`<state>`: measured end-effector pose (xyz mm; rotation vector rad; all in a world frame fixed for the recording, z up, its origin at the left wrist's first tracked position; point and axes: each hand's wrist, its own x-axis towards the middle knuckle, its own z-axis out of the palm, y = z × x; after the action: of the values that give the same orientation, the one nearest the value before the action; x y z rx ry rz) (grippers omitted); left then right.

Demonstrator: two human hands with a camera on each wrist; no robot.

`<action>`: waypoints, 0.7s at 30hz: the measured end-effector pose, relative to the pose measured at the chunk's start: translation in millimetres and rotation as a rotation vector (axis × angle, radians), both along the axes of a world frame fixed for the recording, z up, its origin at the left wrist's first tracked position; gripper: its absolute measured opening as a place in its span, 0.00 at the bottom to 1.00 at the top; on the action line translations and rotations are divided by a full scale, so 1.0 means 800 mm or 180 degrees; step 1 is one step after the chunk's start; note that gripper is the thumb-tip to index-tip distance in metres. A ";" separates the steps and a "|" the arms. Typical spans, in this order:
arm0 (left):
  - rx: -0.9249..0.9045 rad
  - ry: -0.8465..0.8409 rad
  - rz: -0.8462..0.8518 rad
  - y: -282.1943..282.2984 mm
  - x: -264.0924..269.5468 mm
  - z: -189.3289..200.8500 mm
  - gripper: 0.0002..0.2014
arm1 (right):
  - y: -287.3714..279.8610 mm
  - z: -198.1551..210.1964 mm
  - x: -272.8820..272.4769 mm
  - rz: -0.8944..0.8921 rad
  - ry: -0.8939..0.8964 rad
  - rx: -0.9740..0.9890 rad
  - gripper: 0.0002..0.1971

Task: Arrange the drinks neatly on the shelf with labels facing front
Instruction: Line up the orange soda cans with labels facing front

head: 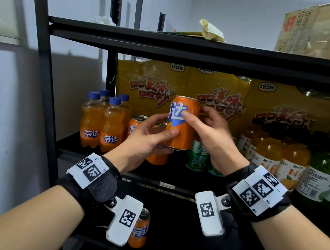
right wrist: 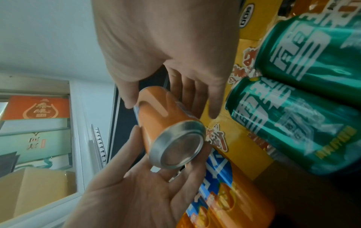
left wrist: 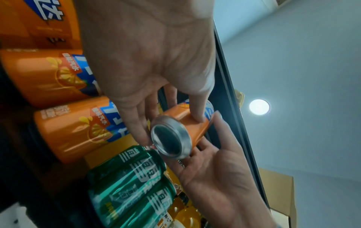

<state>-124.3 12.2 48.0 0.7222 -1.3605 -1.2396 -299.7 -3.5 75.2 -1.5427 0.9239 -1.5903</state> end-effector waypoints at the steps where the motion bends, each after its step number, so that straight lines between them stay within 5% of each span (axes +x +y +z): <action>1: -0.0071 -0.0049 0.0054 0.001 -0.001 0.000 0.32 | 0.001 0.001 0.000 -0.0071 0.0089 -0.0056 0.25; 5: -0.0233 -0.0319 0.0130 0.003 -0.006 0.001 0.33 | 0.001 0.004 -0.006 -0.0180 0.0060 -0.0035 0.24; 10: 0.0346 -0.0279 -0.0459 0.001 -0.002 0.013 0.28 | 0.004 0.006 -0.008 0.0085 -0.0294 0.0127 0.24; 21: 0.0102 -0.0179 -0.0193 0.007 -0.013 0.010 0.30 | 0.009 0.010 -0.004 0.0114 -0.0185 0.0090 0.33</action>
<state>-134.4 17.9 56.1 0.7479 -1.4205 -1.3001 -303.3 3.9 83.4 -1.4780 0.8785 -1.5819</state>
